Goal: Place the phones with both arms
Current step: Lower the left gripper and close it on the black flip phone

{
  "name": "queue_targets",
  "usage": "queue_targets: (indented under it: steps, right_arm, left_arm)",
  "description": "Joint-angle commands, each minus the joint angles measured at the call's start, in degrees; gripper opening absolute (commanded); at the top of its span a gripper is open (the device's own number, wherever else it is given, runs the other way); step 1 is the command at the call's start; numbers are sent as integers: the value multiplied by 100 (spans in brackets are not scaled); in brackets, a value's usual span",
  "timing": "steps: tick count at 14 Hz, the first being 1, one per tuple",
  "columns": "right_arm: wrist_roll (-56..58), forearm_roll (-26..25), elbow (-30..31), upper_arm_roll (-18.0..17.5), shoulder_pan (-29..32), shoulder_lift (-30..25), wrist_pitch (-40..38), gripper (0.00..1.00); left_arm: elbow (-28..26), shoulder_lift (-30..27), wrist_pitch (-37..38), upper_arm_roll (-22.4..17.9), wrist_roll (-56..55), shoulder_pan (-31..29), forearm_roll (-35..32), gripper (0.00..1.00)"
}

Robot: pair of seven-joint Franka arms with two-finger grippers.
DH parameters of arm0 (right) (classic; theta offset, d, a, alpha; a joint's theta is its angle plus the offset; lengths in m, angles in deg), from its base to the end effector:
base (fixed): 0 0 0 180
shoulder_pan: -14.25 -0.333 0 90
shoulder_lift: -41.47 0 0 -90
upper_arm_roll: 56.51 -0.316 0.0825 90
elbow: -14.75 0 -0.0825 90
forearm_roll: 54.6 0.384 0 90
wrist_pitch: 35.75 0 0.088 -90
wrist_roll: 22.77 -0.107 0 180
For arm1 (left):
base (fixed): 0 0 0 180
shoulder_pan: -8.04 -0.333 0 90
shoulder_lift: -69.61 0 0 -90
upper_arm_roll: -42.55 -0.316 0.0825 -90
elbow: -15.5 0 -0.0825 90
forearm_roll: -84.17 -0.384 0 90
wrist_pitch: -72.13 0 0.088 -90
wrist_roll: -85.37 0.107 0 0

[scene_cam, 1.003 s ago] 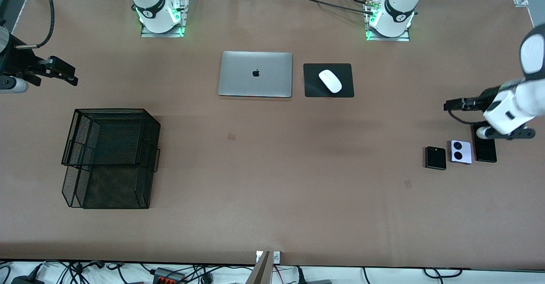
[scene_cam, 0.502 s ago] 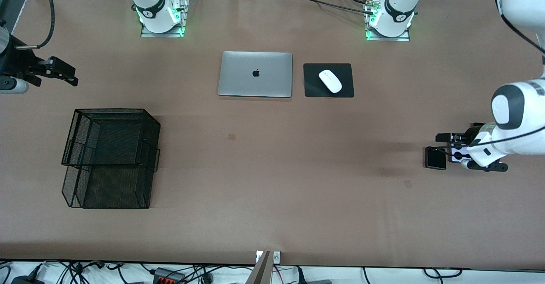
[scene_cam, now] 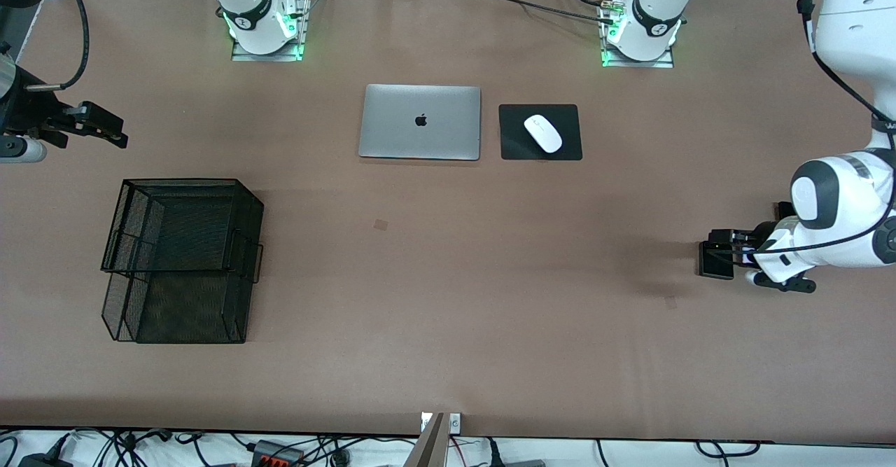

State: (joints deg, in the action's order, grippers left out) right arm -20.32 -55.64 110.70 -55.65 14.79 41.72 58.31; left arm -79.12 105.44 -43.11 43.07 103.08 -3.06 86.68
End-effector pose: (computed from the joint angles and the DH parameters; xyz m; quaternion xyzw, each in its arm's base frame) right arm 0.5583 -0.0155 0.5790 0.9997 0.0100 -0.0190 0.0084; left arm 0.6437 0.1182 0.2283 0.9898 -0.0493 -0.1231 0.0528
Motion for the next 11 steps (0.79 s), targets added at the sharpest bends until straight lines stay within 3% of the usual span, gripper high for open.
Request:
queue_targets:
  steps: [1,11]
  right_arm:
    - [-34,-71,-121,-15,-2,28,-20,100]
    - [-25,-97,-121,-15,-2,19,68,100]
  left_arm:
    - [163,187,-226,-8,180,-32,84,100]
    - [163,582,-667,27,154,-112,92,100]
